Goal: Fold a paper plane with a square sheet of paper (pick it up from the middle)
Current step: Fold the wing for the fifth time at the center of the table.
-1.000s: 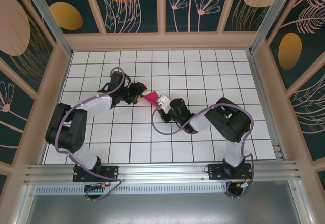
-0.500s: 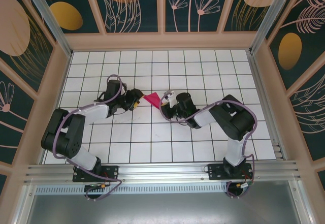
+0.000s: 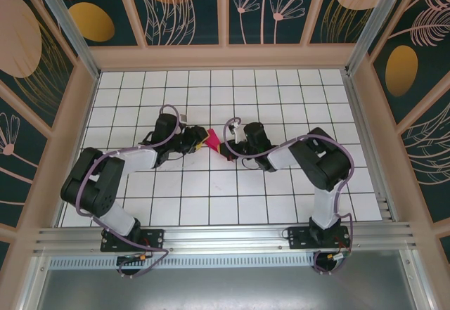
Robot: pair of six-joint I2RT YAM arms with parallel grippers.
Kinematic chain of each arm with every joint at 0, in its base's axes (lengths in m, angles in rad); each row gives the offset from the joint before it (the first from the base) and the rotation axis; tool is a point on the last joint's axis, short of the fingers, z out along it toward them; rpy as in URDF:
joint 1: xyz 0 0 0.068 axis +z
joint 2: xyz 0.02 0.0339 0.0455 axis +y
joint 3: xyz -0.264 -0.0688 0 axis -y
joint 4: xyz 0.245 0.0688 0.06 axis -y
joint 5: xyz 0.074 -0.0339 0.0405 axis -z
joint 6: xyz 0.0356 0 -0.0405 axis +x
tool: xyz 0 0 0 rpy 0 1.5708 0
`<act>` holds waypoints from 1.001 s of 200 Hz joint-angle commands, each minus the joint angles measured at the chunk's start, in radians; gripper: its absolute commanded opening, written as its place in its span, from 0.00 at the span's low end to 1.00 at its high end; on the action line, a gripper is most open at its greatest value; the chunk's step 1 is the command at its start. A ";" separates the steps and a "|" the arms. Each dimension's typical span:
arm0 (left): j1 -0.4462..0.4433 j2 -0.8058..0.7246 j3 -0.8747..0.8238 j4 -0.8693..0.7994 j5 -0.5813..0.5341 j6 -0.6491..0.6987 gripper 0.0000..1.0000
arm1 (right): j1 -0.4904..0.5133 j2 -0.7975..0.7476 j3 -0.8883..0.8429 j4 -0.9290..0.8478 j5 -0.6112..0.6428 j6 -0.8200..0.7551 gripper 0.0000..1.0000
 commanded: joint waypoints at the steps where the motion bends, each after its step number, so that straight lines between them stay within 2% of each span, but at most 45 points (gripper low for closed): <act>1: -0.007 0.025 0.003 0.043 0.021 0.008 0.37 | -0.007 0.024 0.033 -0.032 -0.047 0.047 0.00; 37: -0.013 0.048 0.001 0.049 0.023 0.005 0.32 | -0.017 0.052 0.056 -0.064 -0.073 0.079 0.00; 134: -0.025 0.124 0.021 0.078 0.050 0.016 0.26 | -0.053 0.097 0.064 -0.057 -0.126 0.189 0.00; 200: -0.028 0.154 0.030 0.097 0.053 0.027 0.23 | -0.091 0.119 0.062 0.010 -0.250 0.337 0.00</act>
